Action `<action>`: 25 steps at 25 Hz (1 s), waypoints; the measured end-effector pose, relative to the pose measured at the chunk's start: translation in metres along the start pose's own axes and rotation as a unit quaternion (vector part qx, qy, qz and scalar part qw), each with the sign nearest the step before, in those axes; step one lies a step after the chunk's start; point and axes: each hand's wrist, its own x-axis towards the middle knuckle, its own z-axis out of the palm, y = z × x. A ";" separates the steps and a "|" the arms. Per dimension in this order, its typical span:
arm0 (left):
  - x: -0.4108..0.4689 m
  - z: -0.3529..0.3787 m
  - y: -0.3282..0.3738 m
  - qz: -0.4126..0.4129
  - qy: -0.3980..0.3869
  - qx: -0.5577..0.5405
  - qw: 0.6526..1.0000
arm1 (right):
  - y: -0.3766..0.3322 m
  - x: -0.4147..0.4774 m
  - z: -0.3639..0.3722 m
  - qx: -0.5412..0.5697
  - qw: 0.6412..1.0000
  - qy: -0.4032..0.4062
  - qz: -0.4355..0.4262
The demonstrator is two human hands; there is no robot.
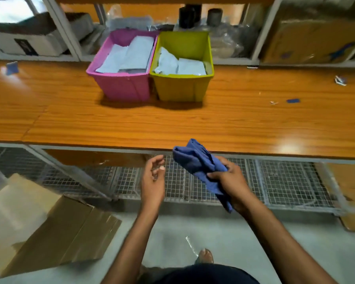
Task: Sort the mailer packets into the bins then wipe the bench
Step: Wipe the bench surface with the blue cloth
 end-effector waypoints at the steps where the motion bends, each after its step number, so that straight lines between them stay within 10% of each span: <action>1: 0.002 0.021 0.004 0.007 -0.015 -0.001 1.000 | -0.003 0.003 -0.020 0.036 0.999 0.012 0.014; 8: 0.027 0.117 0.028 0.056 -0.103 0.033 0.993 | -0.024 0.054 -0.099 -0.117 0.975 0.115 -0.150; 14: 0.095 0.171 0.020 0.128 -0.076 0.179 0.973 | -0.011 0.143 -0.104 -0.584 0.788 0.042 -0.191; 25: 0.178 0.230 0.029 0.224 -0.103 0.323 0.914 | -0.037 0.276 -0.136 -0.560 0.798 0.145 -0.172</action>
